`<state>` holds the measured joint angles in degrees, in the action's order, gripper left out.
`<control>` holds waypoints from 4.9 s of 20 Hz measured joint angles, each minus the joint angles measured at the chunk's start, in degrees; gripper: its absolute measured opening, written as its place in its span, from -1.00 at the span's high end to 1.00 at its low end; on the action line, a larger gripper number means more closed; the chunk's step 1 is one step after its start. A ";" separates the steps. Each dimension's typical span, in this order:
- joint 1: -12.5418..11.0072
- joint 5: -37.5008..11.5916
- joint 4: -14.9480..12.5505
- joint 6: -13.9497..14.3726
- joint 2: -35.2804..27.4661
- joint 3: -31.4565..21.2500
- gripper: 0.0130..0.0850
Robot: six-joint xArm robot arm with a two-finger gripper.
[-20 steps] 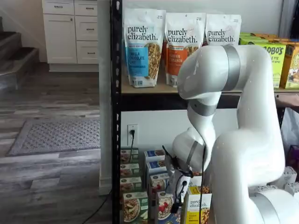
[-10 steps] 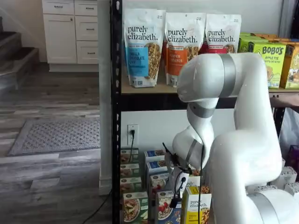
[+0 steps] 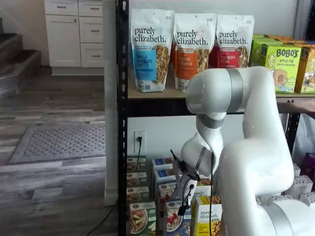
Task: Pick up the blue and white box that is on the bottom shelf, the second box from the left
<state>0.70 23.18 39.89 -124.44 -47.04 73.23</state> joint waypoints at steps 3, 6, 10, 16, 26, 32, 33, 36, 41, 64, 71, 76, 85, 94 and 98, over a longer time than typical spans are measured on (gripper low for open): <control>-0.26 0.56 -1.67 1.40 -1.95 2.58 -1.00; -0.44 1.08 -4.34 3.70 -3.65 4.74 -1.00; -0.47 1.51 -8.55 7.44 -5.92 7.27 -1.00; -0.42 3.49 -13.31 11.79 -8.38 10.22 -1.00; -0.62 5.60 -17.49 15.30 -9.04 11.05 -1.00; -0.36 3.67 -18.26 16.04 -9.59 10.90 -1.00; -0.31 3.54 -18.13 15.97 -9.75 11.02 -1.00; -0.25 3.63 -17.57 15.56 -9.98 11.29 -1.00; -0.30 4.35 -18.37 16.24 -10.16 11.58 -0.56; -0.44 4.34 -17.93 15.65 -9.07 10.09 0.11; -0.49 3.53 -19.82 17.13 -7.95 8.22 0.11; -0.30 4.30 -18.60 16.19 -6.40 6.37 0.11; 0.92 2.31 -16.27 14.83 -1.14 -1.55 0.11; 3.05 -1.44 -17.92 17.87 7.77 -13.95 0.11; 4.23 -2.11 -17.92 18.91 12.21 -19.17 0.11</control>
<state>4.93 21.07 21.97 -105.53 -34.83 54.06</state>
